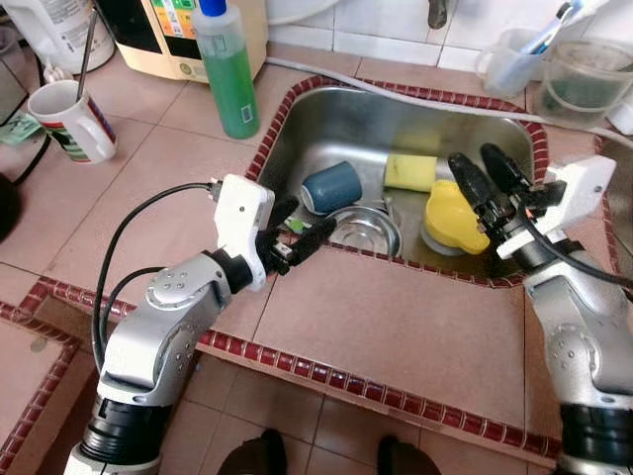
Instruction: Kitchen organization
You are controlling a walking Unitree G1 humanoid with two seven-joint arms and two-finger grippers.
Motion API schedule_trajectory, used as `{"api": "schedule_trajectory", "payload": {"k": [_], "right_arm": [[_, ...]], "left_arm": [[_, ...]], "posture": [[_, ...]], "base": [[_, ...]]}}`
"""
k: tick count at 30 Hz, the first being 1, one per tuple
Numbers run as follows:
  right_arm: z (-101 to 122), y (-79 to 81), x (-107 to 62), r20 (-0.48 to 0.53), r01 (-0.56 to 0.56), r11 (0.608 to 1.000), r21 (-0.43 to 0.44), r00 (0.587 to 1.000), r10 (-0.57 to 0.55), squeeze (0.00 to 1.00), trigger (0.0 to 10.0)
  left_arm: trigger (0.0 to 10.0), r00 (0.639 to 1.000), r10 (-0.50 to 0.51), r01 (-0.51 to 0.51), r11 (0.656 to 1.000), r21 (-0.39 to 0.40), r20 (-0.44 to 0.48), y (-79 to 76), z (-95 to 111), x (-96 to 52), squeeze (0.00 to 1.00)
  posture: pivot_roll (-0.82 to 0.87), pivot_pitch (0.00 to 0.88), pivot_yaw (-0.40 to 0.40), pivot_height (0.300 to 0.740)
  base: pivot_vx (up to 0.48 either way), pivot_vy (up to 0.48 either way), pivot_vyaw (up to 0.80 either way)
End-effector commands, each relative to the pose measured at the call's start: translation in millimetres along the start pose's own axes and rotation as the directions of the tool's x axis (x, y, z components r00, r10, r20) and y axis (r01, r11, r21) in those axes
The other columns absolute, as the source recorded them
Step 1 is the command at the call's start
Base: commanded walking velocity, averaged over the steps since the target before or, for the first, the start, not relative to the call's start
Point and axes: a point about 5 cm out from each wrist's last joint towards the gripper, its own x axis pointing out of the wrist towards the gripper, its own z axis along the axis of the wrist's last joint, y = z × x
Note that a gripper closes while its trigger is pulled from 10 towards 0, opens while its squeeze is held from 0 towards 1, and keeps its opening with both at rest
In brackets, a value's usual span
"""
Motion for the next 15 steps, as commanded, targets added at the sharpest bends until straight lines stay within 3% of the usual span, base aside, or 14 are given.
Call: {"api": "schedule_trajectory", "payload": {"k": [1, 8, 12, 15], "right_arm": [[6, 1.9, -5.7, 0.019, 0.023, 1.000, -0.021, 1.000, -0.022, 0.00, 10.0], [12, 6.2, -13.1, 0.048, 0.103, 0.993, -0.065, 0.994, -0.100, 0.00, 10.0], [16, 2.5, -21.8, 0.071, 0.237, 0.961, -0.140, 0.971, -0.229, 0.00, 10.0], [17, 3.2, -23.3, 0.076, 0.251, 0.957, -0.143, 0.967, -0.243, 0.00, 10.0]], "left_arm": [[10.0, 0.999, 0.032, -0.032, 0.999, 0.002, -0.006, 3.2, -3, -4.3, 0.00], [10.0, 0.999, 0.035, -0.035, 0.999, 0.019, -0.001, 3.0, -5, -8.6, 0.00], [10.0, 0.998, 0.059, -0.059, 0.998, 0.033, 0.021, 3.4, -5, -13.7, 0.00], [10.0, 0.997, 0.075, -0.076, 0.997, 0.024, 0.027, 3.9, -6, -15.2, 0.00]], "posture": [[-0.12, 0.306, 0.061, 0.740], [-0.13, 0.306, 0.059, 0.740], [-0.13, 0.309, 0.053, 0.740], [-0.13, 0.311, 0.051, 0.740]], "base": [[0.000, 0.000, 0.00], [0.000, 0.000, 0.00], [0.000, 0.000, 0.00], [0.000, 0.000, 0.00]]}}
